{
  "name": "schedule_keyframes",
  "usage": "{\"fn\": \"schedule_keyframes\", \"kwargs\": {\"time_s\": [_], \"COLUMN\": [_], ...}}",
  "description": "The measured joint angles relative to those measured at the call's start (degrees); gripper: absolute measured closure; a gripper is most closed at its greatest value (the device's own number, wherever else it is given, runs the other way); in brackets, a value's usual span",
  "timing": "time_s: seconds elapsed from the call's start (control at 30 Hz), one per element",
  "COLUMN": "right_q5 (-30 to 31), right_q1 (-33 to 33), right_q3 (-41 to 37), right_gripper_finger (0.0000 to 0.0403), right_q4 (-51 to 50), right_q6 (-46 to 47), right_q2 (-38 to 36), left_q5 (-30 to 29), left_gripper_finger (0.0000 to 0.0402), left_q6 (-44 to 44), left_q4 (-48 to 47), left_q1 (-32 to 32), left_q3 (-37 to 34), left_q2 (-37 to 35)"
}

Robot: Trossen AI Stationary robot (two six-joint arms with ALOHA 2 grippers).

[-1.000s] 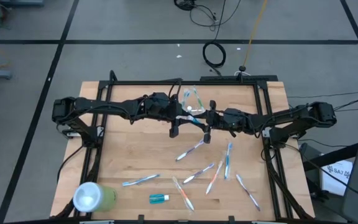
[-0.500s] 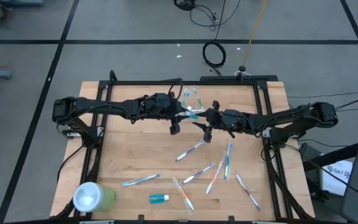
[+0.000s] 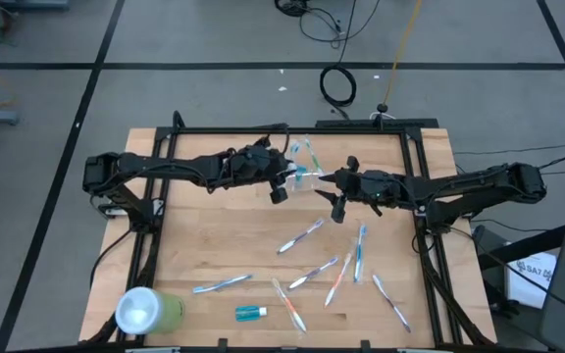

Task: Pick & Place toothbrushing station
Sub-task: Put the top mouthwash into the middle section of the transparent organizer

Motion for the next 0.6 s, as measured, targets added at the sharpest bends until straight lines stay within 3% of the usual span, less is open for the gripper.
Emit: {"fn": "schedule_keyframes", "kwargs": {"time_s": [0.17, 0.33, 0.6], "right_q5": [0.0, -0.1, -0.1], "right_q1": [0.0, 0.0, 0.0], "right_q3": [0.0, 0.0, 0.0], "right_gripper_finger": [0.0225, 0.0231, 0.0234], "right_q4": [-0.5, -2.0, -11.7], "right_q6": [0.0, 2.6, 6.5], "right_q2": [0.0, -0.1, -2.5], "left_q5": [2.1, 3.0, 3.7], "left_gripper_finger": [0.0299, 0.0299, 0.0294], "left_q6": [0.8, 4.7, 6.3], "left_q4": [-11.0, -23.7, -28.0], "left_q1": [1.6, 3.0, 5.3], "left_q3": [10.4, 23.2, 31.5], "left_q2": [2.4, 10.7, 21.3]}}
